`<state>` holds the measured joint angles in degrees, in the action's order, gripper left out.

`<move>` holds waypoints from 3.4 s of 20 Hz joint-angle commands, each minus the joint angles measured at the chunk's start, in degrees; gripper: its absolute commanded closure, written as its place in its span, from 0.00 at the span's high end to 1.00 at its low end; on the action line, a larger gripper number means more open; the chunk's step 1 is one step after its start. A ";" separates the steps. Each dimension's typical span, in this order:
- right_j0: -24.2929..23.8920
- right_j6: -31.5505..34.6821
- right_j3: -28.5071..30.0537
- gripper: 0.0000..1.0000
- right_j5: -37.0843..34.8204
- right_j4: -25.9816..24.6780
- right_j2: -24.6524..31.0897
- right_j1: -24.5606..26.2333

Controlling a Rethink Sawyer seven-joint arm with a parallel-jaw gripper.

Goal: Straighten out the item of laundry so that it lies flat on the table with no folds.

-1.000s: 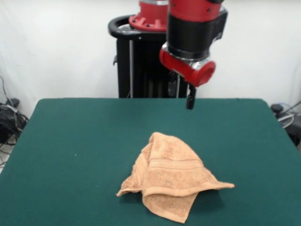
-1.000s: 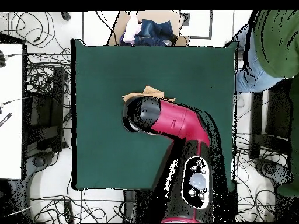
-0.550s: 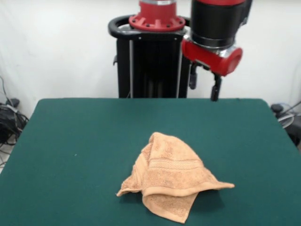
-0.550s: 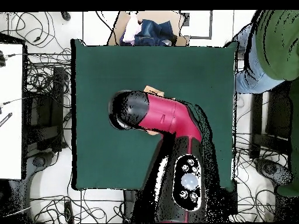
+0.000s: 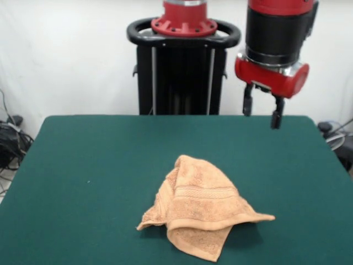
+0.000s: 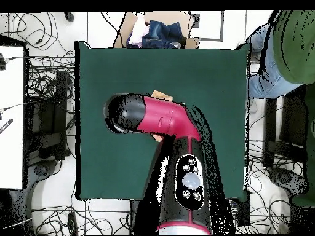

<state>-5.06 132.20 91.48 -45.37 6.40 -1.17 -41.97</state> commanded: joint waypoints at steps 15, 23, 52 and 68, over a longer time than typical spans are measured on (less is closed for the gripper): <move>-5.83 -7.77 0.88 1.00 9.72 -5.97 12.08 11.87; -8.99 -12.07 -4.69 1.00 5.01 -10.08 15.50 14.86; -11.37 -8.35 -1.57 1.00 5.38 -16.93 19.03 10.24; -14.73 -8.44 -1.79 1.00 13.74 -22.43 21.08 15.56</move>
<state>-19.20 132.20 87.26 -37.05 -11.26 15.46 -30.63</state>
